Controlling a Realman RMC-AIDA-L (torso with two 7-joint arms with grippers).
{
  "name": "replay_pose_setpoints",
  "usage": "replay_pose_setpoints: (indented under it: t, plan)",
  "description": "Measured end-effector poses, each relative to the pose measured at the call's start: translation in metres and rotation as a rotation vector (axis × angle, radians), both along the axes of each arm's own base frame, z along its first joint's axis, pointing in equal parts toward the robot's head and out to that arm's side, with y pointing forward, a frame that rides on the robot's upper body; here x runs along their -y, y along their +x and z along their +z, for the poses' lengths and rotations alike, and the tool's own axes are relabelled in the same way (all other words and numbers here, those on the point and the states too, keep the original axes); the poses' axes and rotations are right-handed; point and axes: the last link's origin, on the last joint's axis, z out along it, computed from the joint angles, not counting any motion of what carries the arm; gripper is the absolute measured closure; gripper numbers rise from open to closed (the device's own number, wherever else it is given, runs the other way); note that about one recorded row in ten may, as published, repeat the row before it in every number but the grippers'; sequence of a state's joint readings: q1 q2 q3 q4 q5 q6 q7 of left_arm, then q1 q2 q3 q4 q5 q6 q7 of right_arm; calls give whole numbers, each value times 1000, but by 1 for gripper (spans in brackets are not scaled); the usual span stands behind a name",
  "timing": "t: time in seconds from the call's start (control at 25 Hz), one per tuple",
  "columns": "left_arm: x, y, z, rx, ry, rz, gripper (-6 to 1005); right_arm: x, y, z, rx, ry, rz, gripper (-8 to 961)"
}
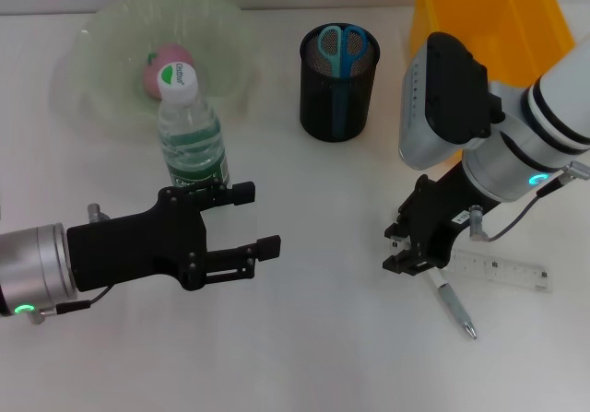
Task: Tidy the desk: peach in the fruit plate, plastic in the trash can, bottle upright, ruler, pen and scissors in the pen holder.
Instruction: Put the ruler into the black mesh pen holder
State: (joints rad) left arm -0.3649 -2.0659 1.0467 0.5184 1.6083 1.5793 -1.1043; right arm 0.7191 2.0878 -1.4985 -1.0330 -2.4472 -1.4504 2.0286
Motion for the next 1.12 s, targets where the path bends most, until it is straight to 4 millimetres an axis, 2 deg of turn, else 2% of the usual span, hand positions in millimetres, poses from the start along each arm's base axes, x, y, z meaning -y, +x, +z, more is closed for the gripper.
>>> replay_pose_setpoints:
  t: [0.2, 0.24, 0.28, 0.4, 0.44, 0.48, 0.6, 0.64, 0.68, 0.8, 0.92, 1.0, 1.04, 1.12]
  plan:
    - [1, 0, 0, 4, 1, 2, 204, 3, -7, 11, -46, 35, 18, 567]
    - [1, 0, 1, 6, -1, 2, 204, 2, -14, 24, -98, 74, 26, 567]
    - [1, 0, 1, 6, -1, 2, 204, 2, -14, 24, -98, 74, 26, 567]
    - [1, 0, 1, 8, -2, 3, 204, -3, -23, 51, -213, 174, 19, 568]
    - [0, 0, 1, 8, -2, 1, 204, -7, -28, 69, -304, 242, 9, 568]
    - [0, 0, 1, 8, -2, 1, 204, -7, -28, 69, -304, 242, 9, 568]
    - [0, 1, 1, 8, -2, 0, 204, -13, -34, 95, -499, 349, -11, 568]
    - [-1, 2, 1, 8, -5, -2, 204, -19, -38, 112, -699, 433, -19, 568]
    - [-1, 2, 1, 8, -5, -2, 204, -19, -38, 112, -699, 433, -19, 568]
    - [-1, 2, 0, 9, -5, -3, 204, -25, -37, 123, -976, 530, 6, 568]
    - [-3, 4, 0, 11, -6, -9, 204, -32, -28, 122, -1242, 615, -2, 569]
    - [-3, 5, 0, 12, -6, -10, 204, -42, -23, 118, -1366, 675, -22, 569]
    - [-3, 5, 1, 12, -5, -11, 204, -53, -19, 104, -1424, 724, -57, 569]
    - [-4, 5, 0, 12, -6, -12, 204, -59, -19, 96, -1432, 741, -70, 569]
